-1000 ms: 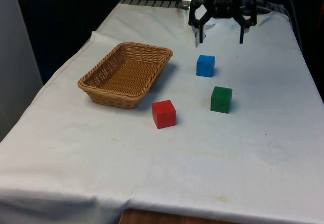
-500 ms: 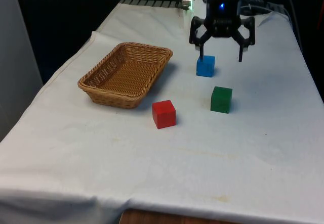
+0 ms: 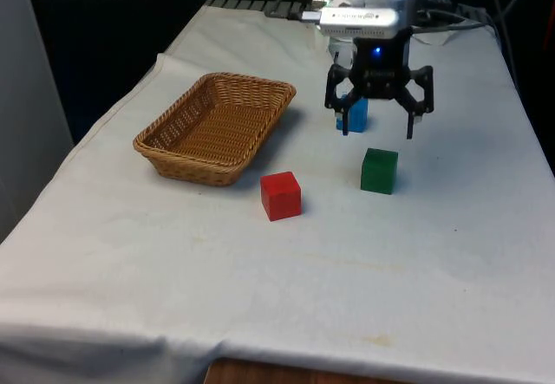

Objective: Pick up exactly two blocks and place them into the basket.

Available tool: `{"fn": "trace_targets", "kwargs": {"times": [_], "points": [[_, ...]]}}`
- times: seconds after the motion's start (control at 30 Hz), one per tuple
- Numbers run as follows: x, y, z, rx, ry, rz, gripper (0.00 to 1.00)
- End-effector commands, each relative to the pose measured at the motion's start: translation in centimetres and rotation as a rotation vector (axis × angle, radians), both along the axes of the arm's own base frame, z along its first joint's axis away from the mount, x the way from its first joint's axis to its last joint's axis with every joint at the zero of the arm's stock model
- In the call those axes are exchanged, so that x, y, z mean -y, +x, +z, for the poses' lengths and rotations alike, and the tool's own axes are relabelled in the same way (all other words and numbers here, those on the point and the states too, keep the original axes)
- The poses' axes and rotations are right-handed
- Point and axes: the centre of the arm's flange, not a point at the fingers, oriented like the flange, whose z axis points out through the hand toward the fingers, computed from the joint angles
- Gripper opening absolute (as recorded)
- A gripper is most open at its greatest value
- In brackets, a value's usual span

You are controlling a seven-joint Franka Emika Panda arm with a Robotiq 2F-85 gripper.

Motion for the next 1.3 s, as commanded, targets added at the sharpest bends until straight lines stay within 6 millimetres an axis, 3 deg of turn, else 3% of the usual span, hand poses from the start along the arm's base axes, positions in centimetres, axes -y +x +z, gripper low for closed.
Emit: {"fn": "trace_targets", "kwargs": {"times": [0.0,0.33,1.27], "points": [[-0.1,0.0,-0.4,0.01,0.013,0.0,1.0],[-0.3,-0.1,-2.9,0.016,0.03,0.004,1.0],[-1.5,-0.3,-6.8,-0.008,0.025,0.006,1.0]]}}
